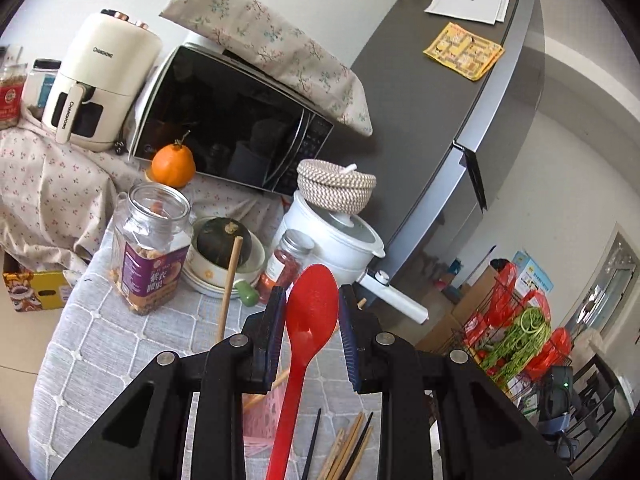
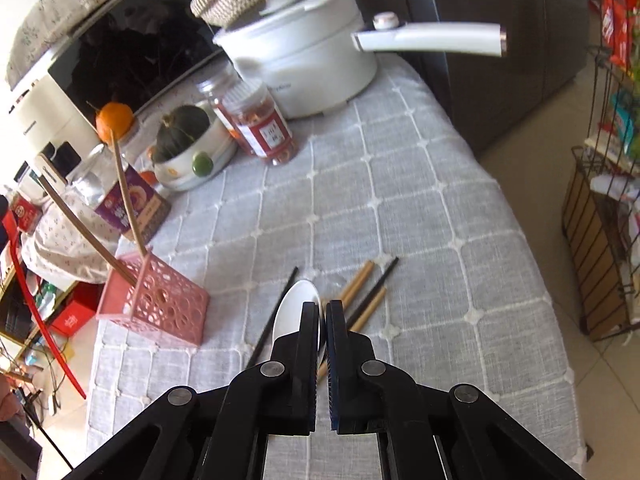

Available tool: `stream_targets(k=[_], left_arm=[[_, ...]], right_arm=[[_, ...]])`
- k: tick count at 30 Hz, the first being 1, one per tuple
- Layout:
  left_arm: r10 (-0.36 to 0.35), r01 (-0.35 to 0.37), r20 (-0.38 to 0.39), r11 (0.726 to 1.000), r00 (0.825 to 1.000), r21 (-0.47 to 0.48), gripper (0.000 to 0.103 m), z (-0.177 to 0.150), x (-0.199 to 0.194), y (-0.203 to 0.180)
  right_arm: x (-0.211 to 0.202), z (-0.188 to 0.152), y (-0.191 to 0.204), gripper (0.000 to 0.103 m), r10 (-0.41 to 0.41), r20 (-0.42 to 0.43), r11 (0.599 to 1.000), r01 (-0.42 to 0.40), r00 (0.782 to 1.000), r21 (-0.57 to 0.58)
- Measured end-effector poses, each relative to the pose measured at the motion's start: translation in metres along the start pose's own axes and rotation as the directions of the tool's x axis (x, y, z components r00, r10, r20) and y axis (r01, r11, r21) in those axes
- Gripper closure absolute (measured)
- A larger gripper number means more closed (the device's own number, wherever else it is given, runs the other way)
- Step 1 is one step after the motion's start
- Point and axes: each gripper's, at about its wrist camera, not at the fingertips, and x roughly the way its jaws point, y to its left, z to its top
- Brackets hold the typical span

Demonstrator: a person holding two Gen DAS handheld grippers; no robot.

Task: Organize utensils
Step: 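Drop the red spoon into the pink basket with the left tool while the right tool inserts the white spoon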

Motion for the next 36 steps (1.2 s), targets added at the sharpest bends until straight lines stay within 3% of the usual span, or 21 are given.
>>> stream_targets(k=[5,12,19,26,30,36], left_arm=[[0.048,-0.045,0.095,0.999,0.994,-0.026,0.075,0.009,0.010,0.004],[0.130,-0.133,0.197,0.991,0.972,0.002,0.075,0.013,0.028,0.005],[0.166,-0.181,0.213,0.982,0.963,0.053,0.075,0.002,0.053,0.004],[0.162,-0.173,0.122,0.982,0.979,0.080,0.073,-0.006,0.064,0.009],[0.162,-0.162,0.002,0.983,0.987,0.087,0.059,-0.007,0.063,0.009],[0.220,-0.195,-0.147,0.966,0.964,0.168,0.056,-0.017,0.048,0.004]], right_arm=[[-0.008,0.009,0.011,0.100,0.046,0.046,0.999,-0.047,0.998,0.025],[-0.002,0.015,0.022,0.100,0.073,0.059,0.996,-0.076,0.996,0.052],[0.002,0.019,0.032,0.100,0.081,0.083,0.994,-0.087,0.993,0.072],[0.004,0.022,0.042,0.100,0.053,0.110,0.997,-0.058,0.993,0.046],[0.002,0.024,0.049,0.100,0.030,0.138,0.999,-0.032,0.990,0.011],[-0.002,0.027,0.058,0.100,0.036,0.187,0.999,-0.038,0.982,0.003]])
